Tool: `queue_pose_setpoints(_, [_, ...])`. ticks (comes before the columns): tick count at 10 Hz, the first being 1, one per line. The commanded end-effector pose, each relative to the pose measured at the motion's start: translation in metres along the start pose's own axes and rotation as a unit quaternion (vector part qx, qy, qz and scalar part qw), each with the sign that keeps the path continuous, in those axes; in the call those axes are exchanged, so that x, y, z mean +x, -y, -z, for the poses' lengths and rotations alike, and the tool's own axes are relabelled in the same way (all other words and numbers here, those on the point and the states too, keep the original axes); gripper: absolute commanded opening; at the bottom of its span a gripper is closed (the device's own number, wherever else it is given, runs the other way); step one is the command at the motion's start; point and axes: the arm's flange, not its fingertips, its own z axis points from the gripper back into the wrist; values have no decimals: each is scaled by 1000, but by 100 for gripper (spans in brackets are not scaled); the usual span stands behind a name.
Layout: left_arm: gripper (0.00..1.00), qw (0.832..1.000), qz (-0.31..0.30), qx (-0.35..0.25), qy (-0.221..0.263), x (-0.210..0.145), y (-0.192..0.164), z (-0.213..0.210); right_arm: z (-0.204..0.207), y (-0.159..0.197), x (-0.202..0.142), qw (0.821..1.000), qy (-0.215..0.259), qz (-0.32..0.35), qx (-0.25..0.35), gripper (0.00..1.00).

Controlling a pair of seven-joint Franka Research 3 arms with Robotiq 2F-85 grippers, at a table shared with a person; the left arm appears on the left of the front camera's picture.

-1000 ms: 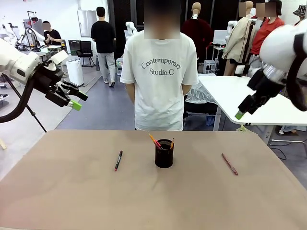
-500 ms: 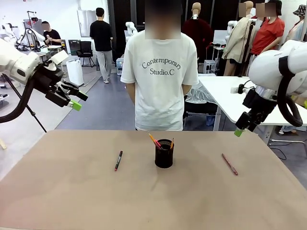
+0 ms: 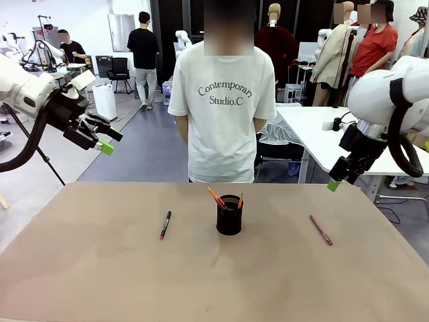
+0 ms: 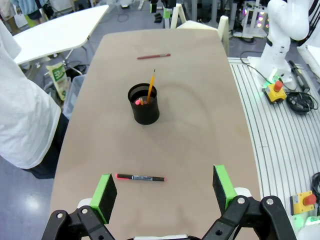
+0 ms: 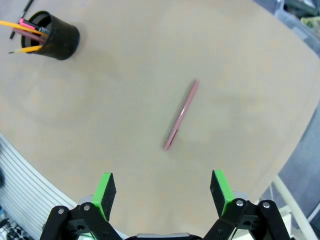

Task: Place the pens into the pen holder.
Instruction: Pick up a writing instrument from the table and place it into the Pen holder.

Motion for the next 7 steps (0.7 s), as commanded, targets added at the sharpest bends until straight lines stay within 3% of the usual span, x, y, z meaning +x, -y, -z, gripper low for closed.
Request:
queue_pose_setpoints(1, [100, 1000, -2, -3, 2, 0, 2, -3, 26, -9, 29, 995, -32, 88, -30, 100])
queue_pose_setpoints(3, [100, 1000, -2, -3, 2, 0, 2, -3, 46, -26, 51, 990, -59, 125, -35, 100])
queue_pose_setpoints(7, [100, 1000, -2, -3, 2, 0, 2, -3, 79, -18, 71, 974, -57, 209, -65, 100])
